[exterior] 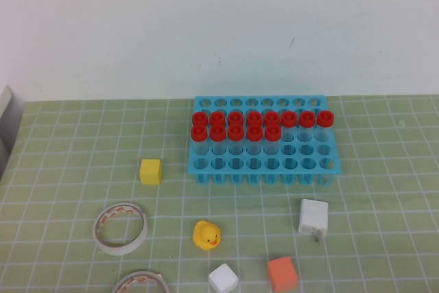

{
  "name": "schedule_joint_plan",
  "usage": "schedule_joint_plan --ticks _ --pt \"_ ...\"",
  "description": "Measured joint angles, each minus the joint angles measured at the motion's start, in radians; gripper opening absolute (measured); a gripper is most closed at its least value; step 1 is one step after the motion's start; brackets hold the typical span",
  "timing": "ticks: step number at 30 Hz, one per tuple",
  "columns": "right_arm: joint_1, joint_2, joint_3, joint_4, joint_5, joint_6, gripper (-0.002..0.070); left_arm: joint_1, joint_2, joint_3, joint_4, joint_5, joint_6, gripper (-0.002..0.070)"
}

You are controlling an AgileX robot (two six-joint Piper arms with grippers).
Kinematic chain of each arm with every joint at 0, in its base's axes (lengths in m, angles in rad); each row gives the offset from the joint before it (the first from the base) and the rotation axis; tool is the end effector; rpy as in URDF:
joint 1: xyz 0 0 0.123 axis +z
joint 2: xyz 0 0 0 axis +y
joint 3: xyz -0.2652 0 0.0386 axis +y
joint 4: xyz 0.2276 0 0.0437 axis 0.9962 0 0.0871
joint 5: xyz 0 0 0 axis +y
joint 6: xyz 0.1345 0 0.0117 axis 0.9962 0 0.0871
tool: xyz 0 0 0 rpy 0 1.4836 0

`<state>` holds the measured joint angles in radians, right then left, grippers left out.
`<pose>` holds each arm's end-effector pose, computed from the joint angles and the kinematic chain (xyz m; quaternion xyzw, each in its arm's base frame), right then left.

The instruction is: Place the test tubes

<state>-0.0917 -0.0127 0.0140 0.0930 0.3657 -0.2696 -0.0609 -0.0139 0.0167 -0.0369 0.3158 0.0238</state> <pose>0.0917 -0.0039 0.1645 -0.0463 0.7970 -0.0692 0.5982 0.0931 -0.0072 0.1700 0.0230 0.7836 -0.0269 0.6203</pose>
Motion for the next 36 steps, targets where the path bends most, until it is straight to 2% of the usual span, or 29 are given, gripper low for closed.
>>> schedule_joint_plan --ticks 9,30,36 --pt "0.0 0.0 0.0 -0.084 -0.004 0.125 -0.0001 0.0 0.0 0.0 0.0 0.0 0.0 0.0" --pt "0.025 0.0 0.001 -0.093 -0.008 0.134 -0.0001 0.0 0.0 0.0 0.0 0.0 0.0 0.0" --pt "-0.021 0.0 0.001 -0.093 -0.008 0.134 -0.0001 0.0 0.0 0.0 0.0 0.0 0.0 0.0"
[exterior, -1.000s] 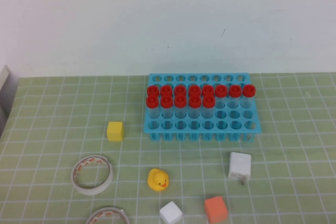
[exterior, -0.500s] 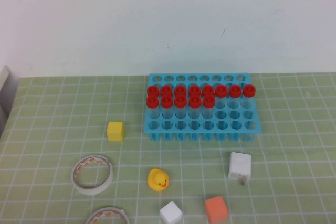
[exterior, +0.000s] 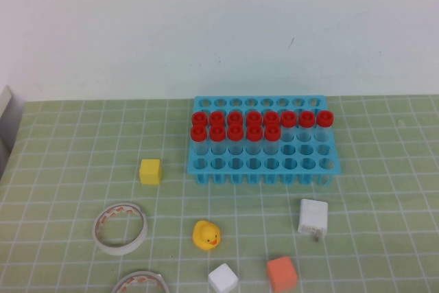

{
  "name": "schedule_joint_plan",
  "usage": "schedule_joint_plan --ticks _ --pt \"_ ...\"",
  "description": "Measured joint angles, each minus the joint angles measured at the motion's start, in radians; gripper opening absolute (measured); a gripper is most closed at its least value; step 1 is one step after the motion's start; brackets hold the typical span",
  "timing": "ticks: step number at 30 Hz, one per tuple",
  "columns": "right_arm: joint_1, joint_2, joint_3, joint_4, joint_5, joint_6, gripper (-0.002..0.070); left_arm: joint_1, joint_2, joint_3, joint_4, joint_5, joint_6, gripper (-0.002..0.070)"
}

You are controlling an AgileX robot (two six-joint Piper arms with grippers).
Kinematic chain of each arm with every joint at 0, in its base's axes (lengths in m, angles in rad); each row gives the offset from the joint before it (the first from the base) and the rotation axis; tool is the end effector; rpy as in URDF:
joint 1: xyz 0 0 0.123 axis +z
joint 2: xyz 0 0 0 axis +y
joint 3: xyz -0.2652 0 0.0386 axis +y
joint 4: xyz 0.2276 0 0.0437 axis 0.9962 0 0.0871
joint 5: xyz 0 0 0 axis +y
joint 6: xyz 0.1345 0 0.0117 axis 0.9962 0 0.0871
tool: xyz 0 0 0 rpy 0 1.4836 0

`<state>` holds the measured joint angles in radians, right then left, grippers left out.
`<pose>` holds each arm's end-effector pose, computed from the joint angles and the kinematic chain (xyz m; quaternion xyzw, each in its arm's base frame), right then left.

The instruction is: Place the test tubes

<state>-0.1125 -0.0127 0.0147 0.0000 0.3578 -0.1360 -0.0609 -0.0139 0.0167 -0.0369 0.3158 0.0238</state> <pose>0.0914 -0.0103 0.1651 -0.0094 0.7966 -0.0749 0.5998 0.0931 -0.0072 0.1700 0.0230 0.7836 -0.0269 0.6203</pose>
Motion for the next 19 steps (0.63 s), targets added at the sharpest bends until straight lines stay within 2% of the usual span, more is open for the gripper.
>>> schedule_joint_plan --ticks 19 --pt "-0.017 0.0 0.0 0.0 0.0 0.004 -0.0001 0.0 0.0 0.0 0.0 0.0 0.0 -0.0001"
